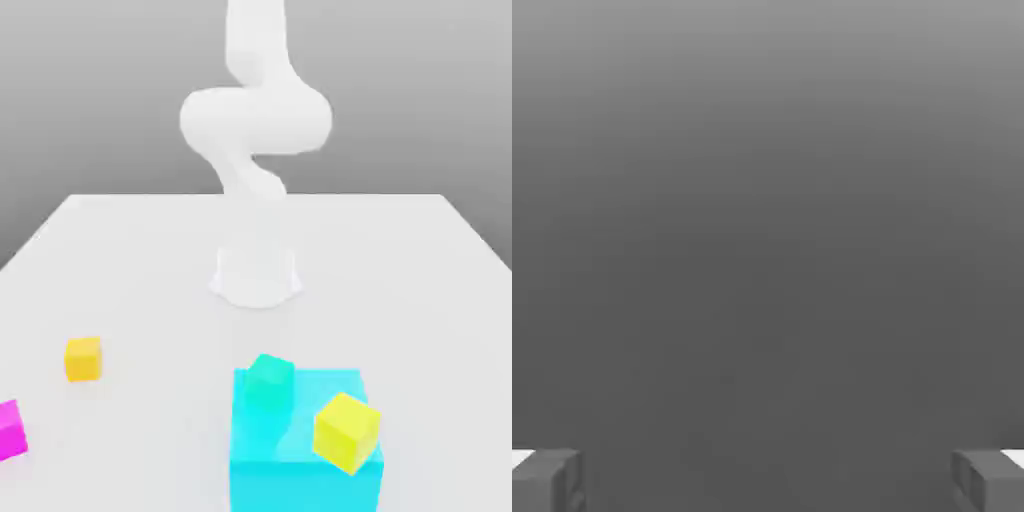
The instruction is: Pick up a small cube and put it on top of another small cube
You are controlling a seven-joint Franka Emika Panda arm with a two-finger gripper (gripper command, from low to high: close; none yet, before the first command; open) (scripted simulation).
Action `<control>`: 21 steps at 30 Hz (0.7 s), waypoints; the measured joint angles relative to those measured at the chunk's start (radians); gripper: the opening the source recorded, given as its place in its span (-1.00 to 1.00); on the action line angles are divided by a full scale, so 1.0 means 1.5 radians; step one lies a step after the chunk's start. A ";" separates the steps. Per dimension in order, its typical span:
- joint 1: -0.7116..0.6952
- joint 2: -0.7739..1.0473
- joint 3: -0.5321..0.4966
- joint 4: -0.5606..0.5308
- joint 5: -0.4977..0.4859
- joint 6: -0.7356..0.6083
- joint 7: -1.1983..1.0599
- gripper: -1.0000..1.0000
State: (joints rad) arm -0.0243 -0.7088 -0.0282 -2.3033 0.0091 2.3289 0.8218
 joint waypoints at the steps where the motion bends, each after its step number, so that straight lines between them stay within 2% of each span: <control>1: -0.007 0.026 -0.008 -0.001 0.003 0.008 0.006 0.00; 16: -0.103 0.390 -0.132 -0.014 0.065 0.124 0.075 0.00; 21: -0.161 0.512 -0.158 -0.018 0.098 0.161 0.089 0.00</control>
State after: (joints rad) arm -0.2657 0.0596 -0.2647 -2.3308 0.1557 2.5699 0.9550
